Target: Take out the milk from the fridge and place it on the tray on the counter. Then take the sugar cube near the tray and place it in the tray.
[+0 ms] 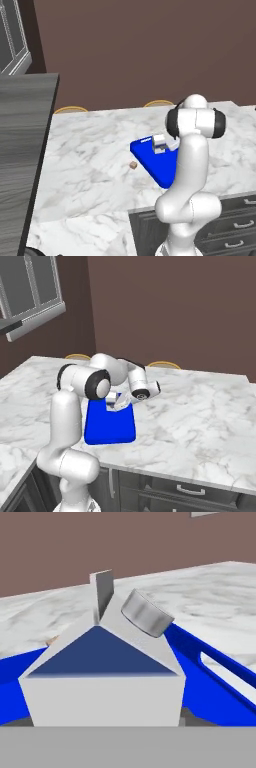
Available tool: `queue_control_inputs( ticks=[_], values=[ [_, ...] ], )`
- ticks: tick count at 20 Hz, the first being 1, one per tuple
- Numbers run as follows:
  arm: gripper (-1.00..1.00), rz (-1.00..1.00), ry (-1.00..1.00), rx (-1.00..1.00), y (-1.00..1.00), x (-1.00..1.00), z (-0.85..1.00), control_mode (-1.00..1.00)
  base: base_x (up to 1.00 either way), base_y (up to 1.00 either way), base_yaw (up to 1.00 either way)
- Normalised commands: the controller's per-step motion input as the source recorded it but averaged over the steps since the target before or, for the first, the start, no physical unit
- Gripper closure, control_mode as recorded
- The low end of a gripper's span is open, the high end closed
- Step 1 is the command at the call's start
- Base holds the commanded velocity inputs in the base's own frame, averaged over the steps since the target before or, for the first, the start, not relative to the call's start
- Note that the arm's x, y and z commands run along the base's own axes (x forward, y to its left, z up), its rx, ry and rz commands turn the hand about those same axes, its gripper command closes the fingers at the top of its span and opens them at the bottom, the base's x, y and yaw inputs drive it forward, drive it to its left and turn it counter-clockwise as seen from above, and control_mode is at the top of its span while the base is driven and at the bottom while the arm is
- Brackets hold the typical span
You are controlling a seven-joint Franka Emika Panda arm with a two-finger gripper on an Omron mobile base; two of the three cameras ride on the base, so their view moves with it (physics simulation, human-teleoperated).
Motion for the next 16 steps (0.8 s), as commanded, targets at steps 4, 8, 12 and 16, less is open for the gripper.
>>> queue_control_inputs(
  ticks=[4,8,12,16],
  values=[
    [-1.0,-0.06,0.0,-0.04,0.0,0.01,-0.33,-1.0,0.0,0.0,0.0],
    [-1.0,-0.02,-0.03,0.02,-0.03,-0.05,0.03,-1.0,0.0,0.0,0.0],
    [-1.0,0.0,-0.01,0.02,-0.01,-0.04,0.27,-1.0,0.0,0.0,0.0],
    [-1.0,0.0,-0.05,0.0,-0.01,0.0,0.29,-1.0,0.0,0.0,0.0]
  ],
)
